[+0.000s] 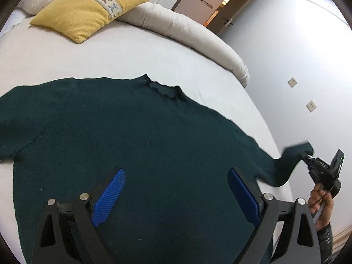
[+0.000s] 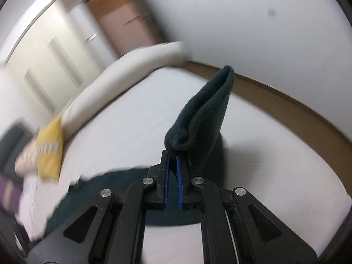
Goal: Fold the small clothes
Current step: 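Grasp the sweater sleeve cuff with the right tool and lift it, then carry the sleeve across the sweater body with the right tool and release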
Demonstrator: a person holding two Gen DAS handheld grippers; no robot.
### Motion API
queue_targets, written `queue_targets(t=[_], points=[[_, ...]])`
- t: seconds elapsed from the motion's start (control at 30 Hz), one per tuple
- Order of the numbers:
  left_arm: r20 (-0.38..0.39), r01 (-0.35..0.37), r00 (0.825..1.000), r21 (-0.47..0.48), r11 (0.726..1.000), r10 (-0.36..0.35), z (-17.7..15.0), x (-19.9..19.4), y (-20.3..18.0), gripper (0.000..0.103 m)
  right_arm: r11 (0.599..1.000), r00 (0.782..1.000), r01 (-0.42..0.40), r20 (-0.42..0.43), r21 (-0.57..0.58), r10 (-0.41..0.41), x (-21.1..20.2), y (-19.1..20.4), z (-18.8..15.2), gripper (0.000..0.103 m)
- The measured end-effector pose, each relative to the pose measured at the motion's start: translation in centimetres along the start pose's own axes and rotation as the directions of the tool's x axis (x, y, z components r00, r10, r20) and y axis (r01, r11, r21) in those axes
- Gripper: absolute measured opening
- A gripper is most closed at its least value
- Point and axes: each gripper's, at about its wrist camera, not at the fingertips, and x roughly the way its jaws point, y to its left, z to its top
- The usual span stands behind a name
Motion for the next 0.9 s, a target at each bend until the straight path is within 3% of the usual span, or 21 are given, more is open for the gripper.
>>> queue_targets(t=[0.13,0.33,0.47,0.57,0.6,0.63,0.73,0.8,0.87,0.9], points=[[0.011,0.031,0.999,-0.037,0.999,-0.030,0.7,-0.1,1.0,0.096,0.966,0.994,-0.084,-0.088,-0.243,0.065,3.0,10.4,-3.3,0.005],[-0.003,0.059,0.998,-0.095,0.994,-0.060,1.7,0.9,2.9,0.096,0.888,0.962,-0.213,-0.248,-0.408,0.116,7.8,20.4,-10.6,0.005],[-0.044,0.093,0.994,-0.124,0.988,-0.099,2.3,3.2,2.8,0.096,0.865,0.934,-0.257,-0.341,-0.430,0.108,5.8,21.2,-19.0,0.010],[-0.079,0.125,0.988,-0.133,0.983,-0.136,2.6,5.0,2.1,0.096,0.869,0.918,-0.308,-0.361,-0.388,0.164,5.7,20.3,-22.3,0.027],[-0.087,0.128,0.986,-0.133,0.983,-0.140,2.5,5.4,1.6,0.096,0.873,0.917,-0.321,-0.350,-0.367,0.191,5.4,19.6,-23.4,0.050],[-0.098,0.132,0.984,-0.135,0.982,-0.146,2.6,6.1,1.2,0.096,0.881,0.921,-0.322,-0.329,-0.346,0.208,4.5,18.7,-23.5,0.065],[-0.155,0.129,0.976,-0.142,0.981,-0.151,2.9,8.5,0.0,0.095,0.872,0.931,-0.333,-0.275,-0.359,0.242,1.4,18.3,-25.3,0.066],[-0.187,0.122,0.972,-0.129,0.984,-0.145,2.9,10.1,-1.0,0.088,0.865,0.941,-0.317,-0.245,-0.389,0.235,-0.3,17.2,-24.4,0.066],[-0.227,0.108,0.965,-0.116,0.987,-0.133,3.0,11.8,-1.8,0.071,0.882,0.956,-0.274,-0.211,-0.382,0.205,-1.5,15.0,-22.7,0.066],[-0.247,0.098,0.961,-0.106,0.990,-0.121,3.1,12.6,-2.2,0.068,0.894,0.960,-0.259,-0.198,-0.366,0.197,-1.6,14.2,-21.3,0.066]])
